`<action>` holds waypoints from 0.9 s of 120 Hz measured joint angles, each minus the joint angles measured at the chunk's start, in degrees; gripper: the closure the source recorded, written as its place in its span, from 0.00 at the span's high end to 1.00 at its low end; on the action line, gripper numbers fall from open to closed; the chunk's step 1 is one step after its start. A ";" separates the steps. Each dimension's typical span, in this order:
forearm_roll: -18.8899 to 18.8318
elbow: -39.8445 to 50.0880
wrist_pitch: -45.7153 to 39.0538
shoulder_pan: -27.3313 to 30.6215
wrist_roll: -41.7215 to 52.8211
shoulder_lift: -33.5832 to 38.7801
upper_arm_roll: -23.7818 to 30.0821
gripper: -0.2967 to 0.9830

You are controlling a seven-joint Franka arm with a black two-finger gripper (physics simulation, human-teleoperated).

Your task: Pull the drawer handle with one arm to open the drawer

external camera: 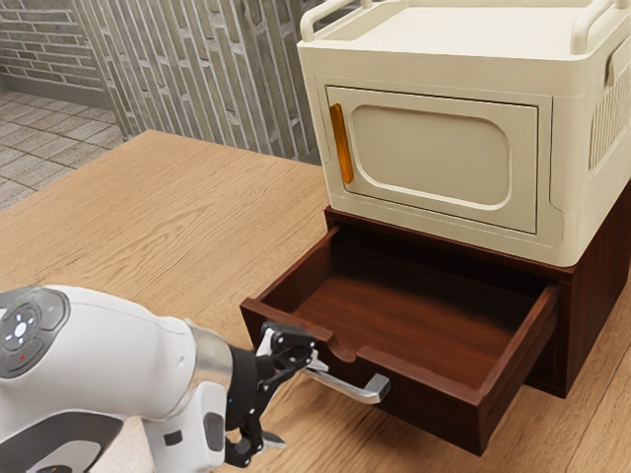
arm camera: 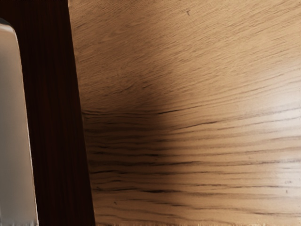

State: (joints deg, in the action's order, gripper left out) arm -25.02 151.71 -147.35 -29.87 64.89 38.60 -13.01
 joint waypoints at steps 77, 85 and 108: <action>4.25 -19.67 15.46 -0.01 -1.89 7.11 12.39 0.76; 4.59 -27.36 20.54 -0.01 -2.30 4.97 12.43 0.76; 4.97 -50.01 38.68 0.25 -5.32 -7.35 11.98 0.77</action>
State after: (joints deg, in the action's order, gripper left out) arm -20.05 101.69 -108.67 -29.62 59.57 31.24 -1.03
